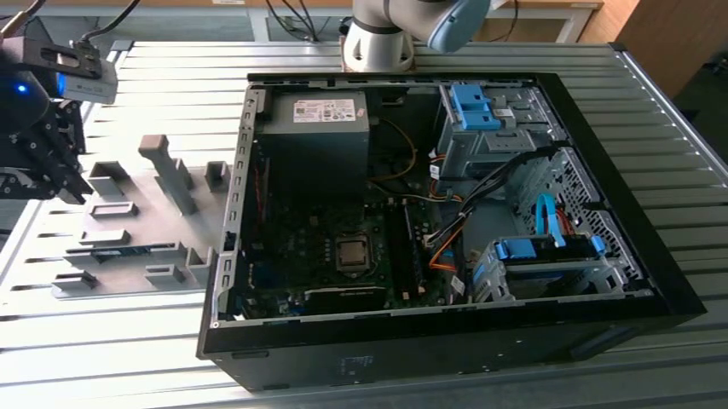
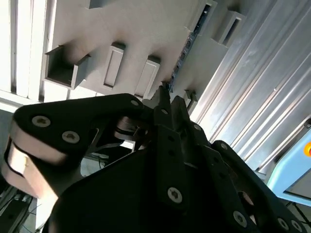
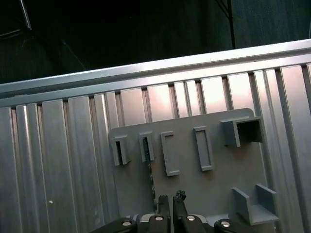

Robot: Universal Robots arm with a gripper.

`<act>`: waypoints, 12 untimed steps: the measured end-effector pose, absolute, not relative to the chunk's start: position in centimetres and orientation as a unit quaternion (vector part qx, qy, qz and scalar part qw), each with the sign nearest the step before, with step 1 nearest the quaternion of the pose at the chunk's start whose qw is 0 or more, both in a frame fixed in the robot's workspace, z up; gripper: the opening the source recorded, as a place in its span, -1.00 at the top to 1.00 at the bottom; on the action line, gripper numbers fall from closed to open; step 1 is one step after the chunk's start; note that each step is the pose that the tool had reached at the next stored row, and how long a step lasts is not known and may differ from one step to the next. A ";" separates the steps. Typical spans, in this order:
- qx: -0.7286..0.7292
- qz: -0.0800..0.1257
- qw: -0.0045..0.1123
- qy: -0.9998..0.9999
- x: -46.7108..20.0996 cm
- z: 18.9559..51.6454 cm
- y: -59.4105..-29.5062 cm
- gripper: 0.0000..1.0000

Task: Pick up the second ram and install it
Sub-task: 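Pick up the second ram and move it above second insertion slot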

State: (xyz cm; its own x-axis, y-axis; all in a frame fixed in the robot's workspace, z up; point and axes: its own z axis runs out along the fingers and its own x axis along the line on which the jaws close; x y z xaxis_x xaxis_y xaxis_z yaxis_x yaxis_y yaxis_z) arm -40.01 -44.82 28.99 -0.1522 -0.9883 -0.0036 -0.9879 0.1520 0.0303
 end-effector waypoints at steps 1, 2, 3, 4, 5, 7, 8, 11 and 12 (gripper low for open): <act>0.654 -0.013 0.008 -0.757 -40.0 28.9 -44.9 0.66; 0.656 -0.013 0.009 -0.755 -40.0 28.8 -45.0 0.41; 0.659 -0.013 0.008 -0.752 -40.0 28.7 -45.0 0.41; 0.663 -0.013 0.009 -0.749 -40.0 28.6 -45.0 0.30; 0.667 -0.013 0.009 -0.745 -40.0 28.5 -45.0 0.30; 0.672 -0.012 0.009 -0.740 -40.0 28.1 -45.2 0.17; 0.675 -0.012 0.009 -0.737 -40.0 28.0 -45.2 0.17; 0.693 -0.012 0.009 -0.721 -40.0 27.7 -45.2 0.17; 0.697 -0.012 0.009 -0.717 -40.0 27.6 -45.2 0.17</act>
